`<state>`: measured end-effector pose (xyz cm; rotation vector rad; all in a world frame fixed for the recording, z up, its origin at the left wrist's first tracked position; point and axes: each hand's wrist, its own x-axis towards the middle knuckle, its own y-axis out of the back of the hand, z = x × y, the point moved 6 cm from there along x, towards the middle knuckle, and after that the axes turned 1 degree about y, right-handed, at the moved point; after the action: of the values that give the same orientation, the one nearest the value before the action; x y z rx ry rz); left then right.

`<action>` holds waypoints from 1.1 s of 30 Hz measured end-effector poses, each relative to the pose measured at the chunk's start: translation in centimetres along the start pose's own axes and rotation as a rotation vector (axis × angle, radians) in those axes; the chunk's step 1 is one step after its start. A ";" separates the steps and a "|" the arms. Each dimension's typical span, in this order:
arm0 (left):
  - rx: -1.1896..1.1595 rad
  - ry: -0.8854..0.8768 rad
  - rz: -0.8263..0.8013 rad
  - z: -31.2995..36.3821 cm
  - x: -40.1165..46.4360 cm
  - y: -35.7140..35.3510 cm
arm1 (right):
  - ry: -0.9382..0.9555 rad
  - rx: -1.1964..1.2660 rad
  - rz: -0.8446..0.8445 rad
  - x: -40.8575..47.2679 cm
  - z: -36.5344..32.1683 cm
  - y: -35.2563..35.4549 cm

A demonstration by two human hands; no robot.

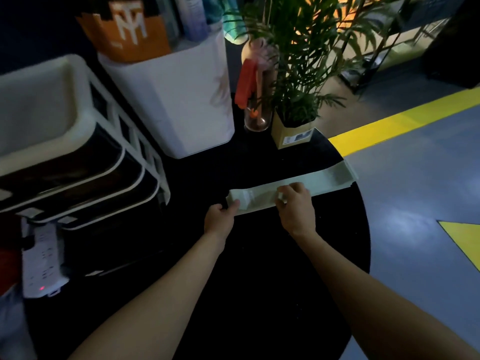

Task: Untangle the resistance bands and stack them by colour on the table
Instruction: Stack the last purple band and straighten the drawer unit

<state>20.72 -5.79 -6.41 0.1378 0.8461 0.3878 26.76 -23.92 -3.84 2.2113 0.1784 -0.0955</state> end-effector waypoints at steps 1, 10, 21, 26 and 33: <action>-0.029 0.029 -0.019 0.1 0.2 -0.3 | 0.007 -0.015 -0.002 0.0 0.2 -0.1; -0.140 0.134 -0.069 1.1 0.2 -1.2 | 0.064 -0.122 -0.037 0.3 0.7 0.1; -0.233 0.055 -0.130 0.7 -0.9 -0.1 | 0.040 -0.008 -0.113 -0.3 -0.4 0.4; -0.308 0.126 -0.159 -0.6 -2.3 4.0 | 0.051 0.098 -0.202 -2.5 -4.6 -1.2; -0.258 0.091 -0.141 -0.4 -5.0 9.2 | 0.238 0.253 -0.474 -5.6 -12.3 -4.7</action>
<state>14.85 0.76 -0.72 -0.1786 0.8822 0.3694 20.49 -11.83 0.66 2.3845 0.8627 -0.1199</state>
